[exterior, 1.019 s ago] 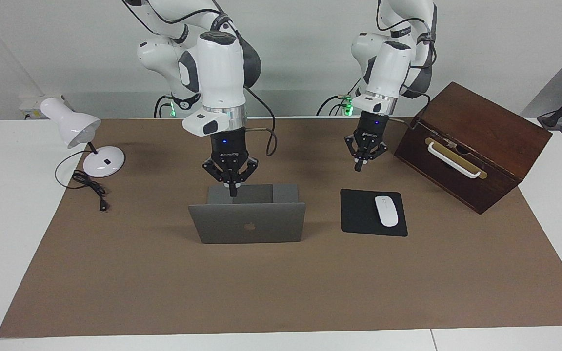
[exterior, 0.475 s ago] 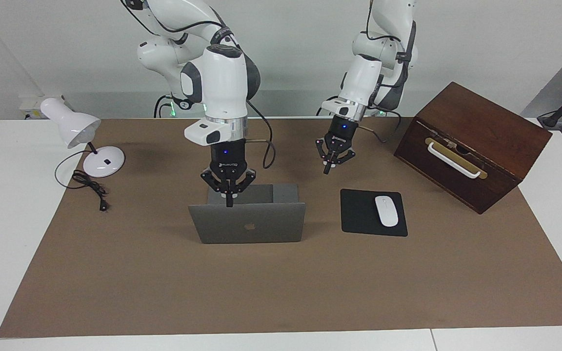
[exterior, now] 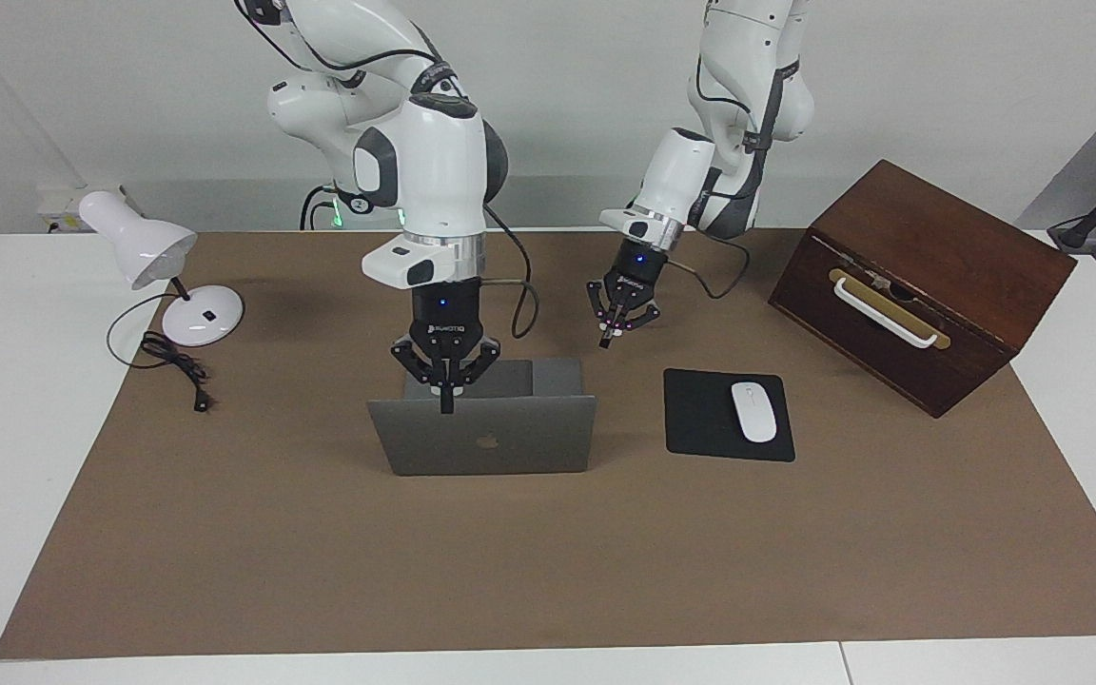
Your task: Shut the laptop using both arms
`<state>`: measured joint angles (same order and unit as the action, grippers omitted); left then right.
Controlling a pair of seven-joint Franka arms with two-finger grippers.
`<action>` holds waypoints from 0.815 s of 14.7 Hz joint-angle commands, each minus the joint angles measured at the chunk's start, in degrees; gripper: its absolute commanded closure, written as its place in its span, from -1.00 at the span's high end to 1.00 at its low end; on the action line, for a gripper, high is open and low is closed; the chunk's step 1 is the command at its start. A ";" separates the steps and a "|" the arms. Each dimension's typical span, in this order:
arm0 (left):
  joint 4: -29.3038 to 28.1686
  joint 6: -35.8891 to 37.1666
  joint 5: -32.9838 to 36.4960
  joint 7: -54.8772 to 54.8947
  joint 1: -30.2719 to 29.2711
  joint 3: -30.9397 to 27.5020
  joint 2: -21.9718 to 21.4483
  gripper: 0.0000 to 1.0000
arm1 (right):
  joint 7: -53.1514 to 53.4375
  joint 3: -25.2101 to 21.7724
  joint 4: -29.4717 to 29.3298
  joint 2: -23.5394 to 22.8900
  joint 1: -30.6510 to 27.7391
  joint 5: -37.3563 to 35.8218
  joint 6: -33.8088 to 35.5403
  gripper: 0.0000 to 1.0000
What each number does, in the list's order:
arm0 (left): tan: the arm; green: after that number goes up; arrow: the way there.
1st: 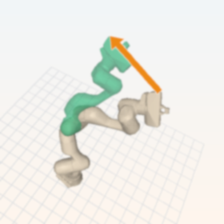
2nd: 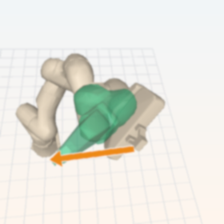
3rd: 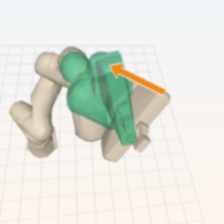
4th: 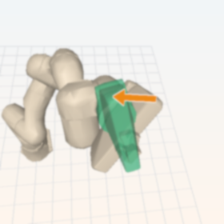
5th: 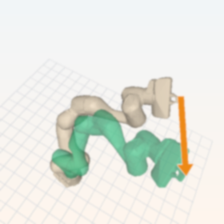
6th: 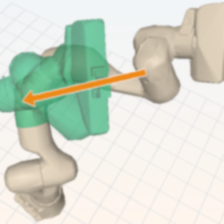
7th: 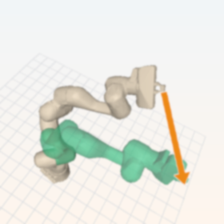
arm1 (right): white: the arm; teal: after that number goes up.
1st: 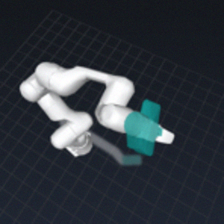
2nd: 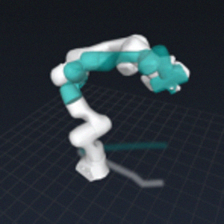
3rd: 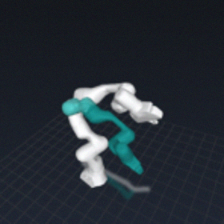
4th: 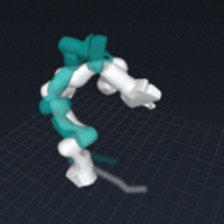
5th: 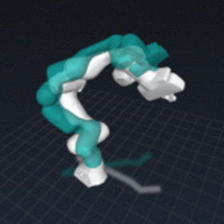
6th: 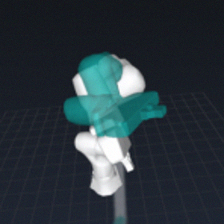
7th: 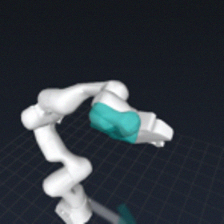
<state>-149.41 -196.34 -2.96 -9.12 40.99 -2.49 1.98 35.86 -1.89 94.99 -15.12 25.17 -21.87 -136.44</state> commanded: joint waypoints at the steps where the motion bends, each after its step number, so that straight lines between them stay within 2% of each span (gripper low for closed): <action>1: 2.27 -4.13 -2.22 0.16 2.86 -0.94 5.13 -1.00 | 0.00 0.40 -5.15 -3.59 0.23 -0.29 -0.14 -1.00; 7: 6.93 -4.14 -2.31 0.33 3.74 -1.03 10.14 -1.00 | 0.88 0.40 -7.27 -6.67 0.58 -0.55 -0.67 -1.00; 12: 9.22 -4.22 -2.40 0.33 3.74 -1.03 13.92 -1.00 | 0.79 0.57 -7.28 -6.77 -0.12 1.81 -0.93 -1.00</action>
<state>-142.28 -199.29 -4.05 -9.12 43.38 -2.59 13.19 35.98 -1.84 88.94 -21.03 25.69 -21.47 -136.60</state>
